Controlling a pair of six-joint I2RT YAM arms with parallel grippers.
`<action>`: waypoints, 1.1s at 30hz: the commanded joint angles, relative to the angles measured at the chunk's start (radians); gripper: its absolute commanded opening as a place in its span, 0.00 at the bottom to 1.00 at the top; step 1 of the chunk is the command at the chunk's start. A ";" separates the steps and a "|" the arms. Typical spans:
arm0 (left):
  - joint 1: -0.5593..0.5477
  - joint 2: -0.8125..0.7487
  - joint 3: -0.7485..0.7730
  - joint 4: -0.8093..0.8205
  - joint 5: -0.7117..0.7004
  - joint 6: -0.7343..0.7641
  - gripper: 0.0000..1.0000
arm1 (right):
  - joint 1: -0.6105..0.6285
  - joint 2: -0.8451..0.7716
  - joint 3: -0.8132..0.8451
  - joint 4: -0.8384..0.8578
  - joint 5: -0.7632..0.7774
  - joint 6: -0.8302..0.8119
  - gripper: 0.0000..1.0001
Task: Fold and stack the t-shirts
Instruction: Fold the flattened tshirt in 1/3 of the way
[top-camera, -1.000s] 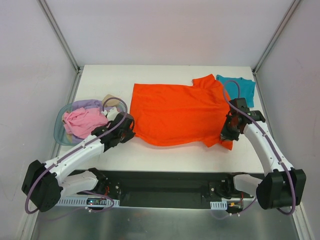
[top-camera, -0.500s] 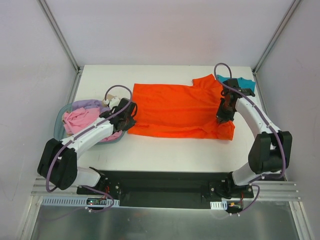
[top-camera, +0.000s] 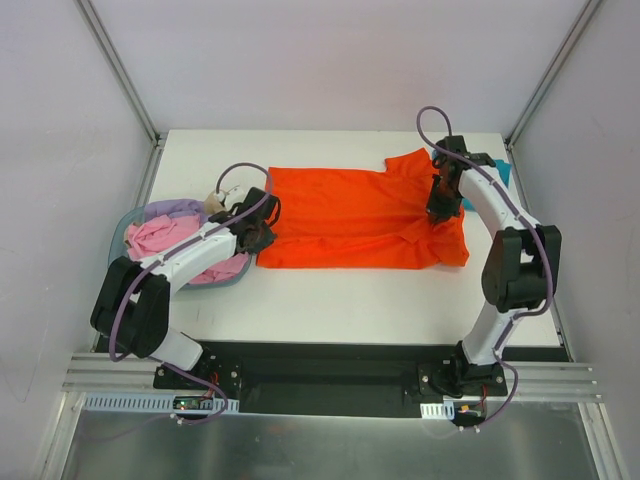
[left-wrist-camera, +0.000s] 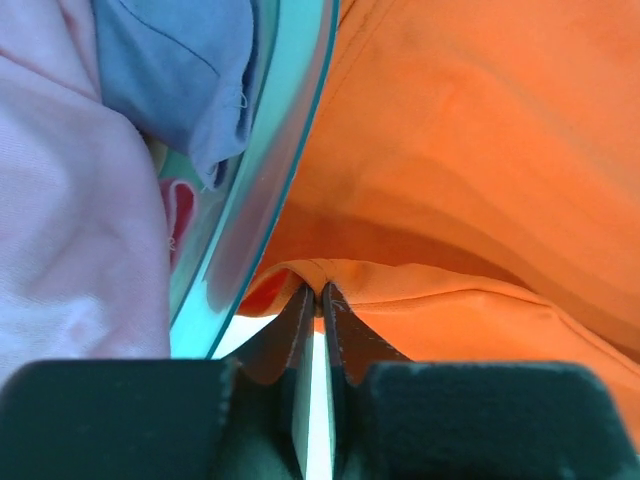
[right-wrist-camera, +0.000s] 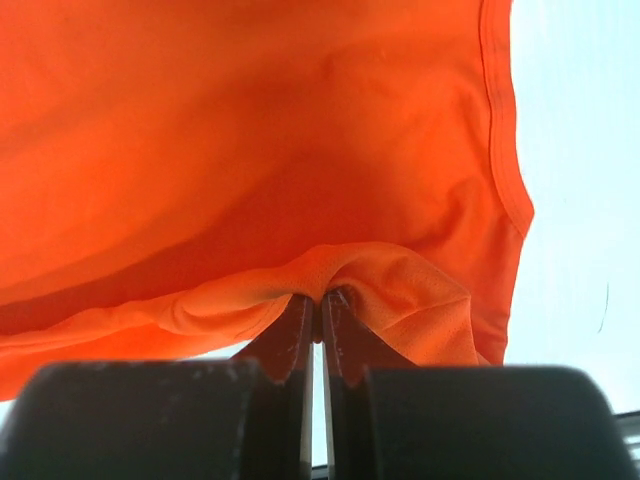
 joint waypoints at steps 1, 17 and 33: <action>0.015 0.016 0.047 -0.004 -0.047 0.026 0.10 | 0.001 0.091 0.094 0.025 0.031 -0.072 0.03; -0.072 -0.010 0.151 0.082 0.104 0.118 0.99 | -0.001 -0.061 0.015 0.043 0.056 -0.090 0.97; -0.085 0.160 0.104 0.150 0.235 0.151 0.99 | -0.202 -0.328 -0.493 0.168 0.051 -0.038 0.94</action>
